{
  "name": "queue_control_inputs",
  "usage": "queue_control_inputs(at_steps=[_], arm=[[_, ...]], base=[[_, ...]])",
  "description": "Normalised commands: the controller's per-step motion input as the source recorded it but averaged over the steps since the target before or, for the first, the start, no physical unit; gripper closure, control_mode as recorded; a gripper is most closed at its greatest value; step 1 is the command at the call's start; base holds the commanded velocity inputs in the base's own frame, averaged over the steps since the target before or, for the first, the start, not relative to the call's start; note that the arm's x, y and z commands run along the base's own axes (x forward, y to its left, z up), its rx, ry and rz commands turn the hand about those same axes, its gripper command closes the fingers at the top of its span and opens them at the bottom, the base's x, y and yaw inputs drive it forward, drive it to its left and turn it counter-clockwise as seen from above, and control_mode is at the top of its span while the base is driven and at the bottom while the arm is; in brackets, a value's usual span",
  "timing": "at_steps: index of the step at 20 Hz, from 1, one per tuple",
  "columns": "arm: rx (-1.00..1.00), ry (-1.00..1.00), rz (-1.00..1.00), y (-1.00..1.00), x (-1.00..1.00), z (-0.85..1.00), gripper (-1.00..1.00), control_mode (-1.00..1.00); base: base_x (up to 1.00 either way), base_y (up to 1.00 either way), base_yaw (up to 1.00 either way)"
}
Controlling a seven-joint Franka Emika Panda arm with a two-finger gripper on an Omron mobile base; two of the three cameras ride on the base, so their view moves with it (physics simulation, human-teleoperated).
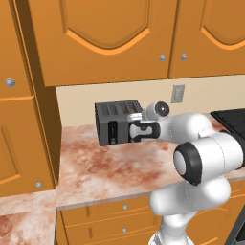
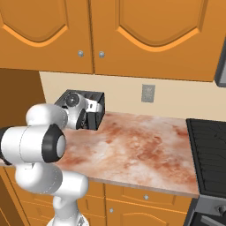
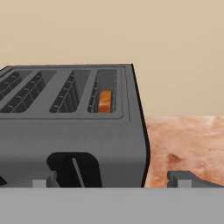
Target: Start the toaster. Once the lever pops up, take the bread to the plate on the dining counter.
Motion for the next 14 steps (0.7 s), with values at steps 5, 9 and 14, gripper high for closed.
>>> queue_control_inputs(at_steps=[5,9,14], arm=[[0.00,-0.09,0.00,0.00,0.09,0.02,-1.00,-1.00],[0.00,-0.07,0.00,0.00,0.08,0.00,-1.00,-1.00],[0.00,-0.05,0.00,0.00,0.09,0.00,-1.00,-1.00]], base=[[0.00,0.00,0.00],[0.00,0.00,0.00],[0.00,0.00,0.00]])
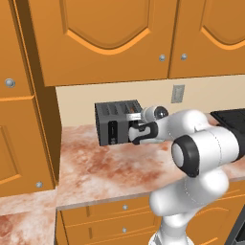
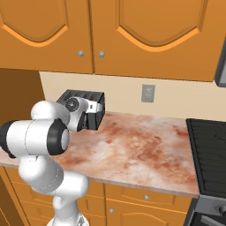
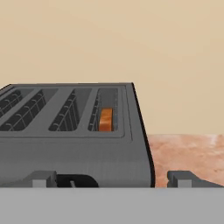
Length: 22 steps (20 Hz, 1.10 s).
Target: Start the toaster. Once the lever pops up, take the bread to the plate on the dining counter.
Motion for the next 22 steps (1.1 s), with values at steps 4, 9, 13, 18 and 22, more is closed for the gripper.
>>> queue_control_inputs(at_steps=[4,9,13,18,22], arm=[[0.00,-0.02,0.00,0.00,0.11,0.00,-1.00,-1.00],[0.00,0.00,0.00,0.00,0.05,0.00,-1.00,-1.00],[0.00,-0.02,0.00,0.00,0.00,0.00,-1.00,-1.00],[0.00,-0.04,0.00,0.00,0.00,0.01,-1.00,-1.00],[0.00,-0.02,0.00,0.00,0.00,0.17,-1.00,-1.00]], base=[[0.00,0.00,0.00],[0.00,0.00,0.00],[0.00,0.00,0.00],[0.00,0.00,0.00],[0.00,0.00,0.00]])
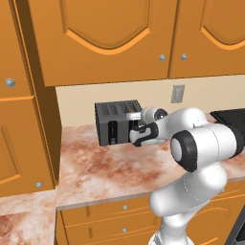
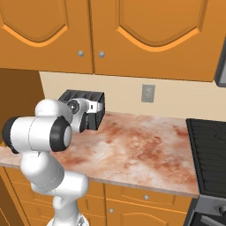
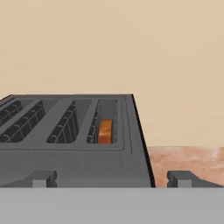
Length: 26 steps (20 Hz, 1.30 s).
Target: Start the toaster. Once the lever pops up, take the bread to the plate on the dining counter.
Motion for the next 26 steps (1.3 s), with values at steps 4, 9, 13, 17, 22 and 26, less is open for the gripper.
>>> queue_control_inputs(at_steps=[4,9,13,17,22,26], arm=[[0.00,0.00,0.00,0.00,0.00,0.15,-1.00,-1.00],[0.00,0.00,0.00,0.00,0.03,0.10,-1.00,-1.00],[0.00,0.00,0.00,0.05,0.15,0.07,-1.00,-1.00],[0.00,0.00,0.00,0.03,0.17,0.06,-1.00,-1.00],[0.00,0.00,0.00,0.02,0.15,0.00,-1.00,-1.00],[0.00,0.00,0.00,0.00,0.16,0.00,-1.00,-1.00]], base=[[0.00,0.00,0.00],[0.00,0.00,0.00],[0.00,0.00,0.00],[0.00,0.00,0.00],[0.00,0.00,0.00],[0.00,0.00,0.00]])
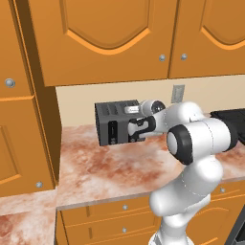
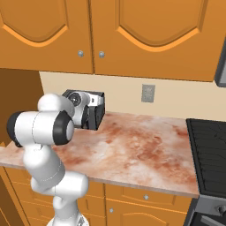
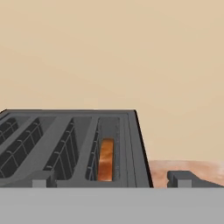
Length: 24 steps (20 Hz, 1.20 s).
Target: Start the toaster. Once the lever pops up, take the bread to the plate on the dining counter.
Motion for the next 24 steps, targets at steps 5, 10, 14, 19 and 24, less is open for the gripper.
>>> queue_control_inputs(at_steps=[5,10,14,19,24], arm=[[0.00,0.00,0.00,0.06,0.14,0.00,-1.00,-1.00],[0.00,0.00,0.00,0.07,0.02,0.00,-1.00,-1.00],[0.00,0.00,0.00,0.05,0.00,0.00,-1.00,-1.00],[0.00,0.00,0.00,0.01,0.00,-0.01,-1.00,-1.00],[0.00,0.00,0.00,0.00,0.00,-0.02,-1.00,-1.00]], base=[[0.00,0.00,0.00],[0.00,0.00,0.00],[0.00,0.00,0.00],[0.00,0.00,0.00],[0.00,0.00,0.00]])
